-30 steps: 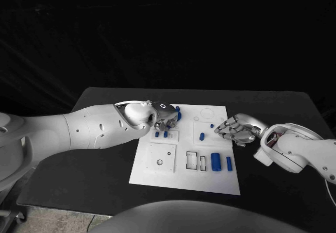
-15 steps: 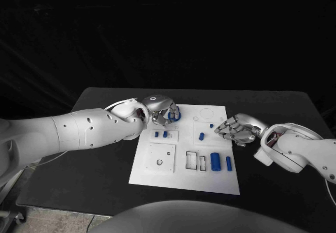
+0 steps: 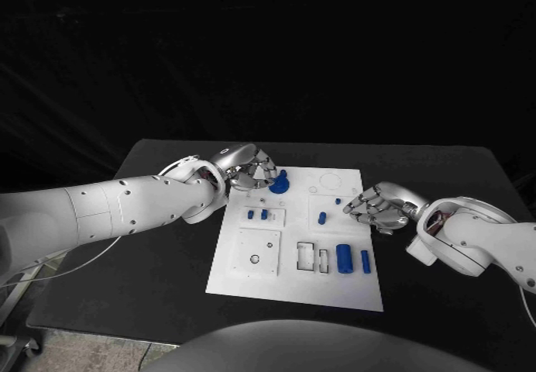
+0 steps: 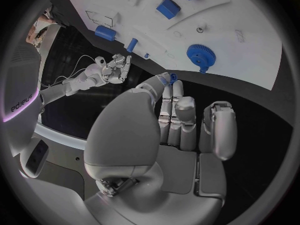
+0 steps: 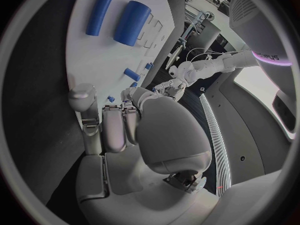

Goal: Assemble the parts on the task board

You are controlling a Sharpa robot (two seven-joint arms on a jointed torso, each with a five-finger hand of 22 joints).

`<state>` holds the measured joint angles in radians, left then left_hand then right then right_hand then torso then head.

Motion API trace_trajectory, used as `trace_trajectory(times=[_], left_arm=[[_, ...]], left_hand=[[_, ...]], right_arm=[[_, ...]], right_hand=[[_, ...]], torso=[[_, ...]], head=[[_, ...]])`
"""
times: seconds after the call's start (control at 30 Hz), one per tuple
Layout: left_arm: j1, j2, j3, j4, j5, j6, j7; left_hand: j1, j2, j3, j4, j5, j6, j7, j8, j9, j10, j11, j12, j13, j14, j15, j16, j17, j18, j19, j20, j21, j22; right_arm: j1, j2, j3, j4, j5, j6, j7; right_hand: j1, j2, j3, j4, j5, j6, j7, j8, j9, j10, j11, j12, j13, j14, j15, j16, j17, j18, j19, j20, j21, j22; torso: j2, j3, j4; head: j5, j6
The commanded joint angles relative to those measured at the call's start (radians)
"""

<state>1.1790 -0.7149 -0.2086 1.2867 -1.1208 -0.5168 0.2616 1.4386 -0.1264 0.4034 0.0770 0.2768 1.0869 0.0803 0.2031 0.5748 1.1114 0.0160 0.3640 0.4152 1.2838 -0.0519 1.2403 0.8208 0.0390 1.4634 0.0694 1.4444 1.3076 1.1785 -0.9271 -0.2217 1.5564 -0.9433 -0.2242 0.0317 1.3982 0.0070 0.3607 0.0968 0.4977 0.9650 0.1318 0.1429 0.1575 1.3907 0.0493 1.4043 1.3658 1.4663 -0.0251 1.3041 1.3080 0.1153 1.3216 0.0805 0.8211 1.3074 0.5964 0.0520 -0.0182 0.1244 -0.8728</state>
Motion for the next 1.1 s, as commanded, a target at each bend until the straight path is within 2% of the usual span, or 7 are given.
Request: trace_trajectory(times=[0.03,0.23,0.47,0.7,0.77,0.9,1.1], left_arm=[[0.000,-0.003,-0.001,-0.002,0.061,0.007,0.046],[-0.001,-0.004,-0.005,-0.010,0.038,0.022,0.041],[-0.017,-0.002,-0.006,-0.030,0.010,0.028,0.041],[-0.023,-0.002,-0.006,-0.033,-0.008,0.008,0.035],[-0.024,-0.005,-0.006,-0.031,-0.042,-0.005,0.014],[-0.024,-0.020,-0.005,-0.022,-0.131,-0.008,-0.049],[-0.014,-0.066,0.003,0.005,-0.273,0.021,-0.153]], left_hand=[[-0.004,0.000,-0.003,0.005,0.001,-0.001,0.000,-0.003,-0.001,0.007,0.004,-0.006,-0.004,-0.001,0.000,-0.004,0.000,-0.006,0.022,-0.008,-0.004,0.220],[-0.003,0.002,-0.005,0.007,0.002,-0.002,0.000,-0.003,-0.001,0.007,0.004,-0.009,-0.006,0.001,0.001,-0.002,0.005,-0.007,0.023,-0.008,-0.002,0.221],[-0.002,0.003,-0.007,0.009,0.002,-0.002,0.000,-0.002,0.000,0.010,0.004,-0.010,-0.008,0.004,0.001,0.001,0.011,-0.007,0.025,-0.008,0.001,0.222],[-0.001,0.002,-0.010,0.011,0.003,-0.004,-0.001,-0.002,0.000,0.009,0.004,-0.015,-0.012,0.004,0.000,0.000,0.010,-0.007,0.024,-0.008,0.001,0.222],[-0.002,0.001,-0.017,0.016,-0.007,-0.007,-0.002,-0.003,0.000,0.007,0.004,-0.021,-0.016,0.004,0.001,0.000,0.009,-0.007,0.023,-0.008,0.000,0.221],[-0.010,-0.004,-0.033,0.036,-0.062,-0.026,-0.009,-0.016,-0.008,-0.020,0.005,-0.038,-0.024,-0.008,0.002,-0.011,-0.010,-0.004,0.013,-0.007,-0.014,0.217],[-0.001,-0.010,-0.043,0.046,-0.091,-0.033,-0.013,-0.027,-0.016,-0.036,0.001,-0.030,-0.016,-0.021,0.001,-0.024,-0.030,0.000,0.003,-0.007,-0.027,0.212]], right_arm=[[-0.001,0.001,0.000,-0.002,0.004,0.015,-0.002],[-0.001,0.004,0.000,-0.003,0.004,0.013,0.000],[-0.002,0.002,0.000,-0.002,0.006,0.006,0.004],[-0.002,-0.004,0.000,0.000,0.006,0.001,0.008],[-0.002,-0.005,0.000,0.001,0.006,-0.001,0.010],[-0.002,-0.009,0.000,0.004,0.006,-0.004,0.011],[-0.002,-0.016,0.000,0.010,0.006,-0.013,0.015]], right_hand=[[0.007,-0.007,-0.002,-0.005,0.003,-0.002,0.000,-0.003,0.000,-0.008,-0.002,-0.003,0.024,0.016,0.001,-0.004,0.034,0.018,-0.006,0.002,-0.006,0.077],[0.007,-0.007,-0.002,-0.005,0.003,-0.002,0.000,-0.003,0.000,-0.008,-0.002,-0.003,0.024,0.016,0.001,-0.004,0.034,0.018,-0.006,0.002,-0.006,0.077],[0.007,-0.007,-0.002,-0.005,0.003,-0.002,0.000,-0.003,0.000,-0.008,-0.002,-0.003,0.024,0.016,0.001,-0.004,0.034,0.018,-0.006,0.002,-0.006,0.077],[0.007,-0.007,-0.002,-0.005,0.003,-0.002,0.000,-0.003,0.000,-0.008,-0.002,-0.003,0.024,0.016,0.001,-0.004,0.034,0.018,-0.006,0.002,-0.006,0.077],[0.007,-0.007,-0.002,-0.005,0.003,-0.002,0.000,-0.003,0.000,-0.008,-0.002,-0.003,0.024,0.016,0.001,-0.004,0.034,0.018,-0.006,0.002,-0.006,0.077],[0.007,-0.006,0.000,-0.006,0.003,-0.003,0.000,-0.004,-0.001,-0.009,-0.002,-0.004,0.023,0.016,0.001,-0.004,0.034,0.018,-0.006,0.002,-0.006,0.077],[0.006,-0.007,0.000,-0.006,0.003,-0.003,0.000,-0.004,-0.001,-0.009,-0.002,-0.004,0.023,0.016,0.001,-0.003,0.034,0.018,-0.006,0.002,-0.006,0.078]], torso=[[0.001,0.0000,-0.0002],[0.001,0.0005,-0.0009],[0.001,-0.0001,-0.0009],[0.001,0.0002,0.0000],[0.001,0.0001,0.0001],[0.001,-0.0003,0.0007],[0.000,-0.0001,0.0005]], head=[[0.000,0.000],[0.005,0.000],[-0.003,0.000],[-0.003,0.000],[-0.003,0.000],[-0.004,0.000],[-0.005,0.000]])
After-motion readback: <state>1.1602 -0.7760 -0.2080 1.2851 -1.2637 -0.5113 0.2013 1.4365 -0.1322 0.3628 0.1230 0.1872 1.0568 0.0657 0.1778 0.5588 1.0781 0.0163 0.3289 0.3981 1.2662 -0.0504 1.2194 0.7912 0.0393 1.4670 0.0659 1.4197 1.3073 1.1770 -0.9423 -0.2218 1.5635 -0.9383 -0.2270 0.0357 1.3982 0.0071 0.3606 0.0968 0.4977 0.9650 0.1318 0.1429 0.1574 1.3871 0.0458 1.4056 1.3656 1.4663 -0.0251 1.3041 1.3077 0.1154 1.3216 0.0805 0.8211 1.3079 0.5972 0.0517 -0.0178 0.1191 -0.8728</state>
